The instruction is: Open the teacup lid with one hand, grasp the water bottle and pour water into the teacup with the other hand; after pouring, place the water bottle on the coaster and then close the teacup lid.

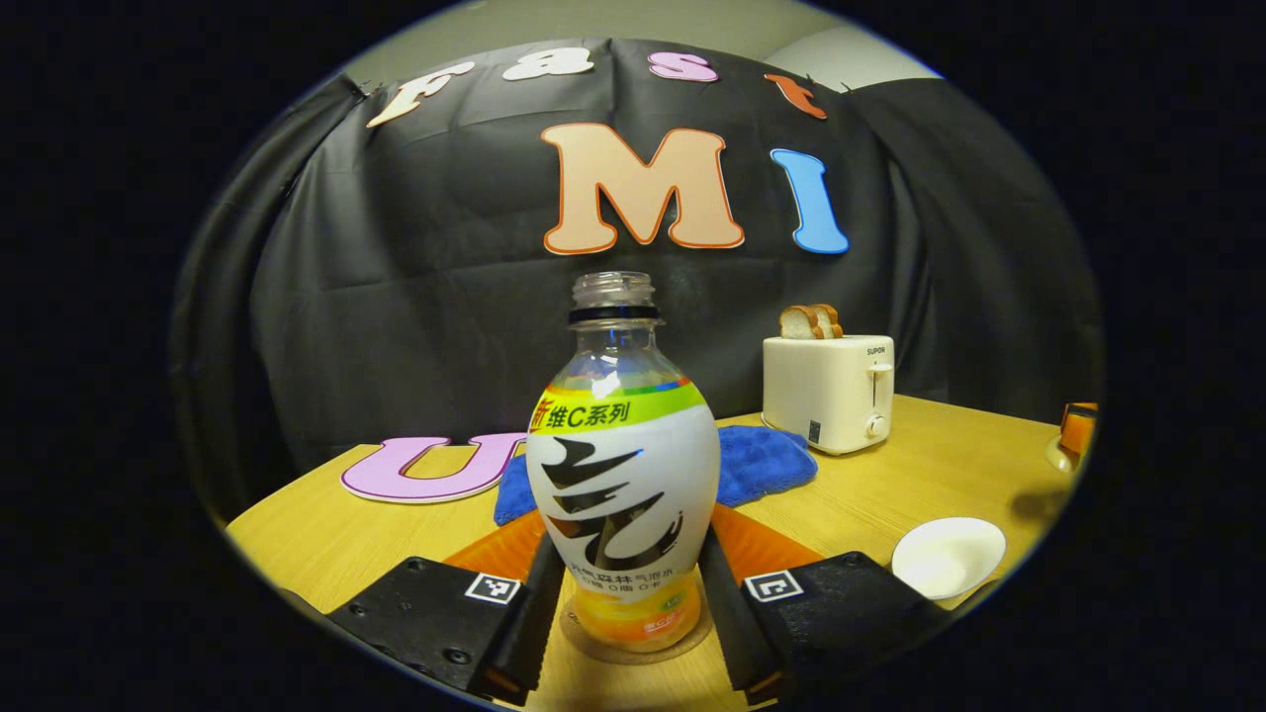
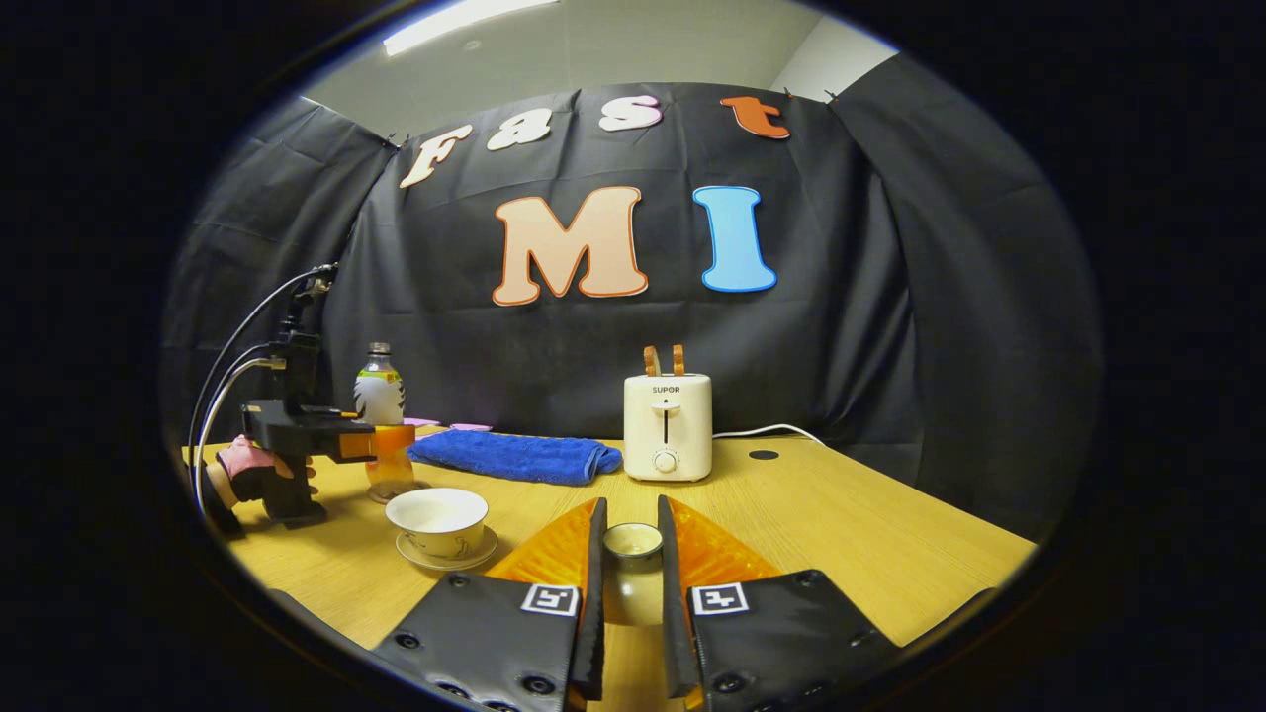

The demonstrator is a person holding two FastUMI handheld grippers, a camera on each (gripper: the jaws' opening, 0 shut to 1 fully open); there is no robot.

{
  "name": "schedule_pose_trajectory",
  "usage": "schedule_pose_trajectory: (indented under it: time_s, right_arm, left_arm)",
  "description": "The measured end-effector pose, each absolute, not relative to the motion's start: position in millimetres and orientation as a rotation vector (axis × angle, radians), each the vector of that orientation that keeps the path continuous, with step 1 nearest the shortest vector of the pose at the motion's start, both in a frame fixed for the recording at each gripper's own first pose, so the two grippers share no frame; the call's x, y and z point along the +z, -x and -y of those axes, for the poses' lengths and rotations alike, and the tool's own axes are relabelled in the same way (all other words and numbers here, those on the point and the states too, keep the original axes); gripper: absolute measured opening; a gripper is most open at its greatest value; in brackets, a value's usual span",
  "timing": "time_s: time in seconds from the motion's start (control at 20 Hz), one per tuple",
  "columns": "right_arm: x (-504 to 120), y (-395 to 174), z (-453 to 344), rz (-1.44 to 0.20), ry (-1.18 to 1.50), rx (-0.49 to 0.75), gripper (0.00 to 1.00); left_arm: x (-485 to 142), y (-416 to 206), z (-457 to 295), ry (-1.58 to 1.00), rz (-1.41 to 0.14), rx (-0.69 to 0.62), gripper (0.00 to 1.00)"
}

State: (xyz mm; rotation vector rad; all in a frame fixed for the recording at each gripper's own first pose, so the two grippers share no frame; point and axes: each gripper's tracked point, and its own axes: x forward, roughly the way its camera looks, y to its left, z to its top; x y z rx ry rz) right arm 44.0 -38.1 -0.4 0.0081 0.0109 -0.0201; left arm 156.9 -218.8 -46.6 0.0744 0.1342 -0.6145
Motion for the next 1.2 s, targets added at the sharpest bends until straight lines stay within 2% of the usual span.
schedule_pose_trajectory:
  time_s: [0.2,0.25,0.35,0.55,0.6,0.65,0.75,1.2]
  right_arm:
    - [0.5,-43.6,40.4,-0.008,-0.008,-0.027,0.27]
    - [-0.5,-43.3,39.6,-0.009,-0.008,-0.028,0.27]
    - [-0.2,-43.8,38.8,-0.009,-0.008,-0.023,0.27]
    - [-1.0,-44.7,38.4,-0.009,-0.008,-0.019,0.27]
    - [-0.8,-44.6,38.2,-0.009,-0.008,-0.018,0.27]
    - [-0.2,-45.1,36.3,-0.007,-0.009,-0.014,0.26]
    - [-0.7,-48.9,31.2,-0.006,-0.009,-0.002,0.27]
    - [-4.9,-94.1,-41.5,-0.011,-0.018,0.187,0.27]
  left_arm:
    - [-51.4,-157.8,218.0,-0.073,-0.14,-0.603,0.72]
    - [-51.1,-156.1,215.1,-0.072,-0.144,-0.603,0.82]
    - [-53.0,-155.1,214.6,-0.063,-0.149,-0.604,0.95]
    - [-51.2,-150.1,207.0,-0.042,-0.142,-0.584,0.96]
    - [-49.8,-148.3,203.0,-0.029,-0.134,-0.575,0.99]
    - [-47.6,-146.4,198.4,-0.016,-0.118,-0.562,0.96]
    - [-42.0,-140.8,194.0,-0.013,-0.09,-0.555,0.96]
    - [-35.7,-106.8,150.0,-0.004,-0.065,-0.499,0.96]
